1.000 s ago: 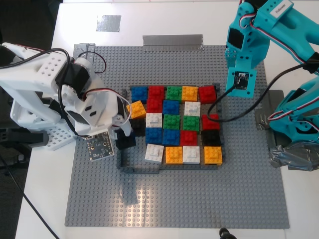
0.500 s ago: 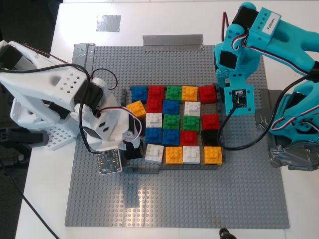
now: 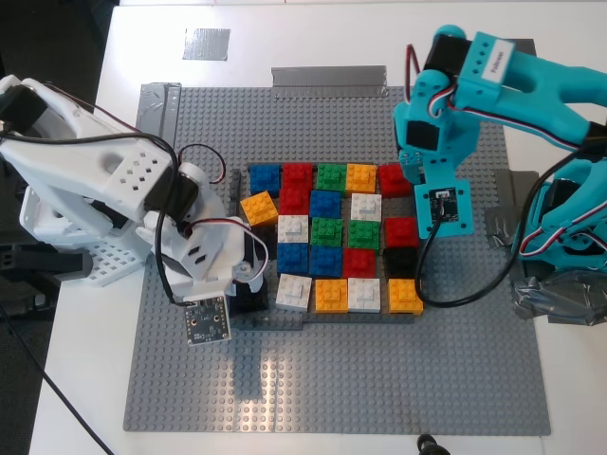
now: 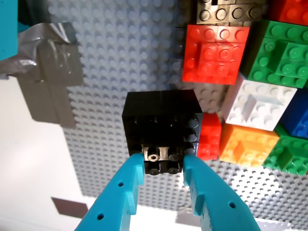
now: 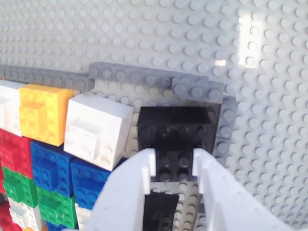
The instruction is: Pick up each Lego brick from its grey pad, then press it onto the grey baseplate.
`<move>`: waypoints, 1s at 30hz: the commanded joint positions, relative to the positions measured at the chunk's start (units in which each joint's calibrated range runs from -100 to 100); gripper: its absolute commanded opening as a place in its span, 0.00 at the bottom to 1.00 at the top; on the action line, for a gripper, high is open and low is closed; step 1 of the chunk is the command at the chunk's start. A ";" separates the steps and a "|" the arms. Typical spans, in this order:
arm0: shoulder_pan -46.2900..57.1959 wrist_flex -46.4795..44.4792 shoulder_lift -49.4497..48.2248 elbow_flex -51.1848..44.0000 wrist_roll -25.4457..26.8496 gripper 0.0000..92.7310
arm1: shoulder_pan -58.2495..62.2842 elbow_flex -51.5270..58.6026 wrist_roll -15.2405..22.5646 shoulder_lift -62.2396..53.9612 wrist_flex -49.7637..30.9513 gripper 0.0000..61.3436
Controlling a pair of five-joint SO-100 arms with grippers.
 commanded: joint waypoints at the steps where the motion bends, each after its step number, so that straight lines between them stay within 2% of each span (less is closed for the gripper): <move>1: 1.03 -2.27 1.93 -0.54 -0.16 0.00 | 3.12 -0.76 0.77 2.03 -2.60 0.00; 12: 1.39 -7.07 6.39 -0.36 -0.21 0.00 | 3.85 -1.75 -0.84 3.84 -6.59 0.00; 24: 0.81 -8.70 7.51 -0.27 -1.14 0.00 | 0.15 -6.45 -3.62 6.76 -6.67 0.00; 30: 0.23 -12.19 7.51 4.24 -1.53 0.00 | -1.38 -8.43 -4.65 7.53 -6.75 0.00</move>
